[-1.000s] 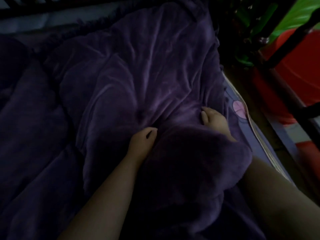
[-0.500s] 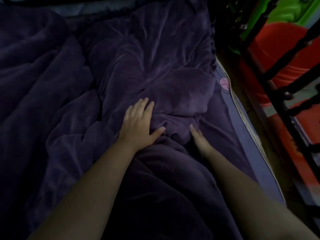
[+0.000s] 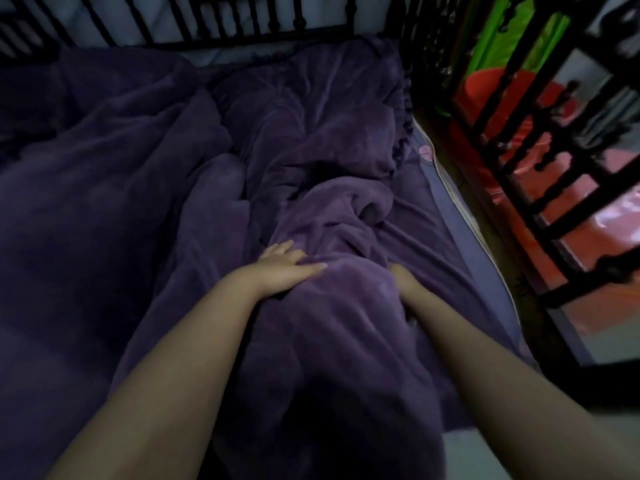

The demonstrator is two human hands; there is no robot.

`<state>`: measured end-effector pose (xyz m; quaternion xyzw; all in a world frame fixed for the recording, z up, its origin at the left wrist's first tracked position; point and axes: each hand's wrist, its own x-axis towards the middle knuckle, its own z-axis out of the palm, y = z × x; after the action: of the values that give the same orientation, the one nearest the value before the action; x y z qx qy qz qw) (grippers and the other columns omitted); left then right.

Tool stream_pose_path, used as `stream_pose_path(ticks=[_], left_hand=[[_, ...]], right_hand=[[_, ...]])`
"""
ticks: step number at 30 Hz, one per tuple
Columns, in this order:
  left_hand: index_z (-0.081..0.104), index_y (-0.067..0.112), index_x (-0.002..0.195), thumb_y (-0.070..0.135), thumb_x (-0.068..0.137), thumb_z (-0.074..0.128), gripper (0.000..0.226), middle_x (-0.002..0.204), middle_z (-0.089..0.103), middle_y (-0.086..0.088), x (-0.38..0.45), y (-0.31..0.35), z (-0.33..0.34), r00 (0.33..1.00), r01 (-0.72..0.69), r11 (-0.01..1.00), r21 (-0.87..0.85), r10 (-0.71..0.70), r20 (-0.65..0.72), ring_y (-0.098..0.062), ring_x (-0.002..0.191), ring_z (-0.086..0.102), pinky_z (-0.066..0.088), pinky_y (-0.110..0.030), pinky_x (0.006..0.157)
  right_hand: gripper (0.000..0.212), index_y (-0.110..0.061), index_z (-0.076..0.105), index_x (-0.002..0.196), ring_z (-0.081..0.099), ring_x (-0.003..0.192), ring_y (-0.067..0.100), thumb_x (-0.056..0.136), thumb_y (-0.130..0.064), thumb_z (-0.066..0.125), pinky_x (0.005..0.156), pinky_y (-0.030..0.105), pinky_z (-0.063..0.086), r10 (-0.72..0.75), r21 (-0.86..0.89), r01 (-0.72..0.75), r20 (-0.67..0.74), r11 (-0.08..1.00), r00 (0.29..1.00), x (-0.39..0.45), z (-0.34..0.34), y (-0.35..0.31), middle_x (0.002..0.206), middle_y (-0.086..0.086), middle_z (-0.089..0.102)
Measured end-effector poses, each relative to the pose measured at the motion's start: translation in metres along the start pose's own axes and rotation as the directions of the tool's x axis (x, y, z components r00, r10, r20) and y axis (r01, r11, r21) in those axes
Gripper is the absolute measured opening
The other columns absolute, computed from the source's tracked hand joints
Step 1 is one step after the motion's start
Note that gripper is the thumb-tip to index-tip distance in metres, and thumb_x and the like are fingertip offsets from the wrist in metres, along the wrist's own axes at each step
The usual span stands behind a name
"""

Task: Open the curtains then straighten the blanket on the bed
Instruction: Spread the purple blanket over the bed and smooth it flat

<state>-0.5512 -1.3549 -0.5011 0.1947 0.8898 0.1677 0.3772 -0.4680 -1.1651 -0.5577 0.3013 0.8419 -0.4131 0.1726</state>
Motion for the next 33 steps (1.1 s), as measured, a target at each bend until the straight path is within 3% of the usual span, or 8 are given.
stream_pose_path(ticks=[8,12,16,21,23,25,28,33], left_hand=[[0.000,0.036,0.146,0.026,0.075,0.069,0.099,0.140,0.041,-0.001,-0.142,0.003,0.076,0.998,0.012,0.817,-0.577,0.023,0.053,-0.019,0.127,0.041,0.031,-0.024,0.103],[0.058,0.012,0.118,-0.010,0.069,0.050,0.055,0.079,0.063,0.000,-0.173,0.029,0.095,0.979,-0.131,0.721,-0.681,-0.014,-0.203,-0.012,0.069,0.055,0.045,-0.014,0.058],[0.071,0.021,0.061,-0.007,0.039,0.038,0.048,0.044,0.061,0.010,-0.204,0.058,0.094,0.978,-0.171,0.646,-0.744,0.201,-0.050,-0.005,0.041,0.054,0.038,-0.006,0.039],[0.071,0.009,0.087,-0.015,0.049,0.047,0.051,0.076,0.066,-0.005,-0.193,0.058,0.147,0.964,0.068,0.943,-0.325,0.022,0.264,-0.021,0.073,0.058,0.038,-0.015,0.048],[0.066,0.007,0.103,-0.018,0.058,0.049,0.054,0.093,0.067,-0.007,-0.184,0.050,0.182,0.935,0.119,0.992,-0.041,-0.098,0.340,-0.019,0.084,0.056,0.036,-0.014,0.049],[0.065,0.010,0.104,-0.016,0.060,0.050,0.054,0.108,0.068,-0.010,-0.181,0.042,0.213,0.915,0.129,0.984,0.125,-0.166,0.368,-0.018,0.087,0.053,0.034,-0.014,0.047],[0.063,0.017,0.100,-0.006,0.067,0.049,0.042,0.114,0.066,-0.008,-0.176,0.038,0.249,0.929,0.137,0.965,0.226,-0.204,0.308,-0.022,0.095,0.057,0.040,-0.018,0.059],[0.049,0.025,0.108,0.022,0.083,0.045,0.025,0.119,0.060,-0.003,-0.173,0.036,0.282,0.956,0.154,0.929,0.338,-0.227,0.189,-0.024,0.106,0.057,0.046,-0.030,0.084]], right_hand=[[0.052,-0.013,0.062,0.114,0.053,0.117,0.029,0.084,-0.054,0.050,0.092,0.027,0.038,-0.184,-0.074,0.183,-0.003,0.980,0.983,-0.165,-0.052,0.032,0.125,0.014,0.060],[0.045,-0.023,0.068,0.097,0.059,0.109,0.024,0.071,-0.059,0.058,0.099,0.038,0.044,-0.202,0.216,0.206,-0.042,0.954,0.979,-0.235,-0.072,0.064,0.110,0.005,0.067],[0.064,-0.025,0.068,0.084,0.065,0.098,0.009,0.040,-0.072,0.071,0.090,0.028,0.052,-0.263,0.523,0.218,0.013,0.824,0.965,-0.290,-0.093,0.118,0.099,-0.007,0.072],[0.069,-0.010,0.064,0.095,0.068,0.066,0.006,0.056,-0.067,0.064,0.068,0.028,0.054,0.082,0.207,-0.246,0.584,0.947,0.808,-0.282,-0.094,0.196,0.076,-0.003,0.073],[0.040,-0.010,0.065,0.096,0.063,0.069,0.004,0.082,-0.047,0.057,0.070,0.022,0.051,0.259,-0.187,-0.181,0.616,0.966,0.744,-0.260,-0.085,0.220,0.083,-0.002,0.069],[0.024,-0.002,0.063,0.108,0.059,0.084,0.013,0.091,-0.016,0.051,0.067,0.014,0.042,0.159,-0.340,-0.013,0.405,0.940,0.900,-0.228,-0.073,0.242,0.102,0.013,0.068],[0.029,0.003,0.057,0.113,0.059,0.094,0.023,0.090,-0.015,0.053,0.076,0.029,0.043,0.106,-0.105,-0.104,0.013,0.989,0.994,-0.187,-0.054,0.260,0.102,0.016,0.062],[0.081,-0.006,0.031,0.136,0.048,0.121,0.031,0.072,-0.032,0.075,0.098,0.040,0.044,0.271,0.418,-0.255,0.021,0.872,0.962,-0.159,0.001,0.274,0.138,0.015,0.045]])
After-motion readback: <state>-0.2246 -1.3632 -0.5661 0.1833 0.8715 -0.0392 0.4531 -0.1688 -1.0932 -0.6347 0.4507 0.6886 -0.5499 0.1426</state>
